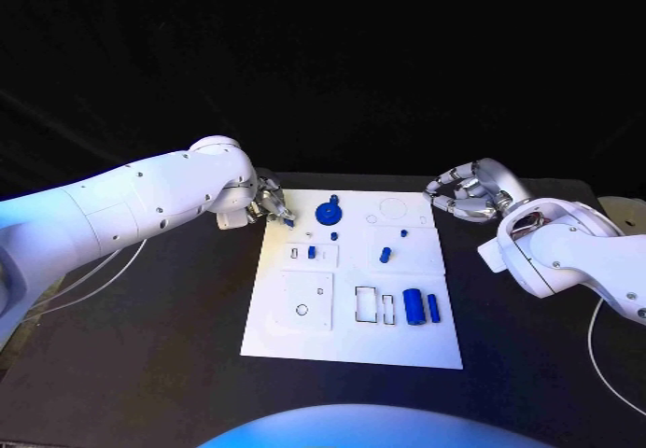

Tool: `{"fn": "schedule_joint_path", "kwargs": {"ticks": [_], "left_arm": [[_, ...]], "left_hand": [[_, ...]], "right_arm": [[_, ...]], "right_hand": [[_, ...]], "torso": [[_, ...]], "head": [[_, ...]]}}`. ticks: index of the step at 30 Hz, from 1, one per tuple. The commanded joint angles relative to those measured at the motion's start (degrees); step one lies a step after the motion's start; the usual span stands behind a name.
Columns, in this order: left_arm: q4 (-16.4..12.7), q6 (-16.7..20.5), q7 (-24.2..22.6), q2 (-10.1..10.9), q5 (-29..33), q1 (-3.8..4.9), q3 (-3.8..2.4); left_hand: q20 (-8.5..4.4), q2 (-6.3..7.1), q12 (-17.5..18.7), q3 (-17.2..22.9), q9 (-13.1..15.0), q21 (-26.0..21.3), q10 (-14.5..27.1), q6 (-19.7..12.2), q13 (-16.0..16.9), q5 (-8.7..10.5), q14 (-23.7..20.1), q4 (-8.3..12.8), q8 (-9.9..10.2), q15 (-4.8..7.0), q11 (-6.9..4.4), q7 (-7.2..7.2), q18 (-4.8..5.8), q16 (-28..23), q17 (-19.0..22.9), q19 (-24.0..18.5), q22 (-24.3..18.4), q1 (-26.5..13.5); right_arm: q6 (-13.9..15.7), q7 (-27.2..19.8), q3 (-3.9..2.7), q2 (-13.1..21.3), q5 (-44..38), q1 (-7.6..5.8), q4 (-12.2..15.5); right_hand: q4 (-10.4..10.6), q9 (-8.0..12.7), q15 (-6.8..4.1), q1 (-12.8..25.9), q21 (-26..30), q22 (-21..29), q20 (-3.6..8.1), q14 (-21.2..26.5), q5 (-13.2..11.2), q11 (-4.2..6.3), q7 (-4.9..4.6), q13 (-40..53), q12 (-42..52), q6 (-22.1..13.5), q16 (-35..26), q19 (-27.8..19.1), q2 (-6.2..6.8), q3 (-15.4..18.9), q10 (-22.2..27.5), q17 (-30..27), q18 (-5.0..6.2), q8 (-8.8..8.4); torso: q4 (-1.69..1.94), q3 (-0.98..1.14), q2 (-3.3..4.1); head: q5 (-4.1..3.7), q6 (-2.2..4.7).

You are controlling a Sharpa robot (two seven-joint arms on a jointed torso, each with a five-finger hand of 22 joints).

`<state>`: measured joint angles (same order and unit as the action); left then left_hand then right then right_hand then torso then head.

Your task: Assemble the parts on the task board

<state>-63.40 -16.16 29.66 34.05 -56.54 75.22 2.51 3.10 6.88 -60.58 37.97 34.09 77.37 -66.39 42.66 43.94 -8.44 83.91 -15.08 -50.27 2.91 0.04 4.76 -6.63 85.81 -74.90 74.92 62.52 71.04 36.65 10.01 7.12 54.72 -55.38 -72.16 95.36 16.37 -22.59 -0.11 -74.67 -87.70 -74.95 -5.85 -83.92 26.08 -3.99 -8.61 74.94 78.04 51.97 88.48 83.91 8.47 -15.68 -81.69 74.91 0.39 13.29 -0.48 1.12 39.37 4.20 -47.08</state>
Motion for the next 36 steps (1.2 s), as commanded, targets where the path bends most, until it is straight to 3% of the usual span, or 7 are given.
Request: {"fn": "schedule_joint_path", "kwargs": {"ticks": [1,4,8,15,25,36], "left_arm": [[-2.53,2.16,-0.31,1.38,3.47,0.03,-0.04],[-6.48,3.85,-0.55,3.68,3.62,0.04,-0.05],[-10.68,5.61,-1.18,6.01,3.12,-0.02,-0.05],[-15.68,7.39,-3.32,8.61,-2.03,-0.86,-0.01],[-18.66,7.59,-4.18,10.13,-6.74,-2.02,0.01],[-19.24,6.37,-3.74,9.8,-8.95,-2.9,0.11]], "left_hand": [[-0.04,0.16,-0.39,10.07,1.83,0.39,-0.51,0.15,0.34,-0.19,3.61,9.52,-0.27,0.45,0.08,-0.28,1.01,-0.07,-4.83,0.51,0.18,-0.72],[-0.1,0.44,-0.59,10.64,1.93,0.5,-0.71,0.24,0.53,-0.21,3.63,10.1,-0.38,0.52,0.01,-0.35,1.04,-0.05,-4.85,0.64,0.39,-1.12],[-0.16,0.81,-0.91,11.21,2.02,0.6,-1.06,0.39,0.92,-0.22,3.66,10.64,-0.49,0.59,-0.07,-0.42,1.07,-0.02,-4.89,0.74,0.55,-1.47],[-0.25,1.72,-1.11,11.91,2.11,0.71,-1.42,0.64,1.13,-0.2,3.76,11.45,-0.6,0.69,-0.18,-0.52,1.1,0.14,-5.21,0.84,0.76,-1.68],[-0.38,2.76,-1.6,12.64,2.09,0.98,-2.2,1.16,1.78,-0.3,3.85,12.26,-0.59,0.82,-0.33,-0.62,1.19,0.32,-5.54,1.11,1.26,-1.39],[-0.47,3.47,-2.15,13.2,1.97,1.18,-3.01,1.73,2.57,-0.51,3.89,12.83,-0.46,0.91,-0.42,-0.68,1.26,0.4,-5.69,1.3,1.61,-1.16]], "right_arm": [[-0.41,-0.27,0.0,0.07,-0.23,0.03,0.07],[-0.4,-0.28,0.0,0.17,-0.22,0.03,0.11],[-0.41,-0.32,0.0,0.21,-0.19,0.03,0.16],[-0.43,-0.37,0.0,0.25,-0.17,0.03,0.18],[-0.47,-0.46,0.0,0.16,-0.17,0.1,0.11],[-0.59,-0.53,0.0,0.07,-0.18,0.24,0.05]], "right_hand": [[0.03,0.1,-0.34,0.19,0.29,-13.5,0.3,-5.19,0.34,0.31,0.03,5.5,-0.08,-0.27,-0.24,4.74,0.26,-0.4,0.03,11.65,0.3,0.2],[0.03,0.1,-0.34,0.2,0.36,-13.46,0.3,-5.19,0.45,0.31,0.02,5.48,-0.1,-0.28,-0.23,4.71,0.28,-0.48,0.04,11.68,0.31,0.22],[0.03,0.1,-0.34,0.2,0.36,-13.46,0.3,-5.19,0.45,0.31,0.02,5.48,-0.1,-0.28,-0.23,4.71,0.28,-0.48,0.04,11.68,0.31,0.22],[0.03,0.1,-0.34,0.2,0.36,-13.46,0.3,-5.19,0.45,0.31,0.02,5.48,-0.1,-0.28,-0.23,4.71,0.28,-0.48,0.04,11.68,0.31,0.22],[0.03,0.1,-0.34,0.2,0.36,-13.46,0.3,-5.19,0.45,0.31,0.02,5.48,-0.1,-0.28,-0.23,4.71,0.28,-0.48,0.04,11.68,0.31,0.22],[0.07,0.12,-0.34,0.28,0.32,-13.49,0.3,-5.19,0.6,0.3,0.02,5.53,-0.03,-0.26,-0.25,4.73,0.29,-0.64,0.0,11.65,0.3,0.27]], "torso": [[0.08,0.05,-0.03],[0.12,0.08,-0.06],[0.08,-0.05,0.05],[0.08,-0.07,-0.05],[0.07,-0.13,0.07],[-0.01,-0.12,0.12]], "head": [[0.06,0.01],[0.2,0.0],[0.31,0.03],[0.49,-0.01],[0.63,-0.11],[0.69,-0.26]]}}
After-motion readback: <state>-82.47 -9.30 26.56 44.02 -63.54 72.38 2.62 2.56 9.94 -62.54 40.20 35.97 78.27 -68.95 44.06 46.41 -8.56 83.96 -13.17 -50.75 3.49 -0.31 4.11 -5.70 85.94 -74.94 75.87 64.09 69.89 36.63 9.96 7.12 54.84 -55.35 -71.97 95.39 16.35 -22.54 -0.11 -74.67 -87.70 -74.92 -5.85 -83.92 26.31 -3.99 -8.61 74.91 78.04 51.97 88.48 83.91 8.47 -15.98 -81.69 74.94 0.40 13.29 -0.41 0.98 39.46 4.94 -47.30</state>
